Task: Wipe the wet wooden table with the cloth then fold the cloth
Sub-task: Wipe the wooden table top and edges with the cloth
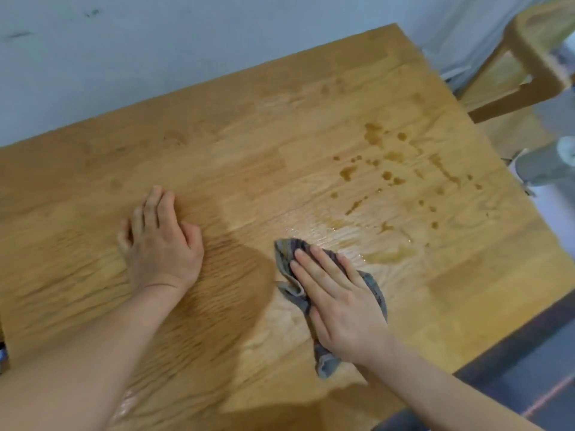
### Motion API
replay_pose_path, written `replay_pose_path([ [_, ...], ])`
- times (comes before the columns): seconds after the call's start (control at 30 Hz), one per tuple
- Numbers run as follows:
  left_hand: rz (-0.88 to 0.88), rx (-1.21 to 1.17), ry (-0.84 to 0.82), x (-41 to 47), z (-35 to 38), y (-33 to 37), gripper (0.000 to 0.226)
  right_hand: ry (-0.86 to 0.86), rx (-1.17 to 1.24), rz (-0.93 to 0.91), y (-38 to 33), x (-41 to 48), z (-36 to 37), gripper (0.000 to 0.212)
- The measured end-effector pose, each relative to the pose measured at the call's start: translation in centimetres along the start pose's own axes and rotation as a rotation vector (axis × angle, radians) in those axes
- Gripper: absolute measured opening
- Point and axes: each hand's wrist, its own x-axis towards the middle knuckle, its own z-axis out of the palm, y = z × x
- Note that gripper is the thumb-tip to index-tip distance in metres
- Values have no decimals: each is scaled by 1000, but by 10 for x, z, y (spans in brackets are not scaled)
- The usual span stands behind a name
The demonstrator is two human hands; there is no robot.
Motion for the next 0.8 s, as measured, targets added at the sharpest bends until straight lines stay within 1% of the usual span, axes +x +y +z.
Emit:
replay_pose_path([
  [0.13, 8, 3, 4, -2, -4, 3, 48, 84, 34, 276, 39, -57, -6, 56],
  [0.2, -11, 20, -20, -6, -5, 10, 49, 153, 27, 456, 28, -59, -2, 56],
  [0.23, 3, 11, -33, -13, -4, 21, 50, 192, 16, 556, 13, -51, 2, 57],
  [0.27, 58, 6, -46, -23, -1, 36, 52, 224, 12, 616, -6, -39, 9, 59],
  [0.3, 148, 18, -65, -37, 4, 54, 55, 239, 23, 613, -28, -25, 17, 60],
  [0.37, 323, 45, -136, -66, 16, 85, 58, 235, 42, 472, -61, -5, 25, 59],
  [0.43, 379, 67, -155, -78, 23, 96, 57, 187, 50, 329, -55, -9, 21, 55],
  [0.47, 377, 69, -159, -79, 23, 95, 57, 174, 56, 307, -38, -22, 17, 55],
  [0.5, 378, 72, -156, -78, 23, 92, 57, 167, 63, 333, -17, -38, 11, 55],
  [0.53, 378, 77, -153, -77, 23, 90, 57, 178, 54, 411, 8, -55, 6, 56],
  [0.63, 361, 76, -173, -77, 22, 94, 58, 257, 27, 746, 85, -95, -10, 62],
  [0.67, 363, 84, -172, -78, 21, 96, 59, 276, 36, 853, 98, -98, -14, 63],
  [0.7, 364, 100, -174, -78, 20, 96, 60, 292, 40, 953, 101, -94, -14, 64],
  [0.77, 352, 127, -195, -78, 18, 97, 62, 325, 52, 1140, 78, -71, -9, 63],
  [0.8, 337, 131, -205, -79, 18, 99, 63, 337, 52, 1161, 57, -59, -4, 64],
])
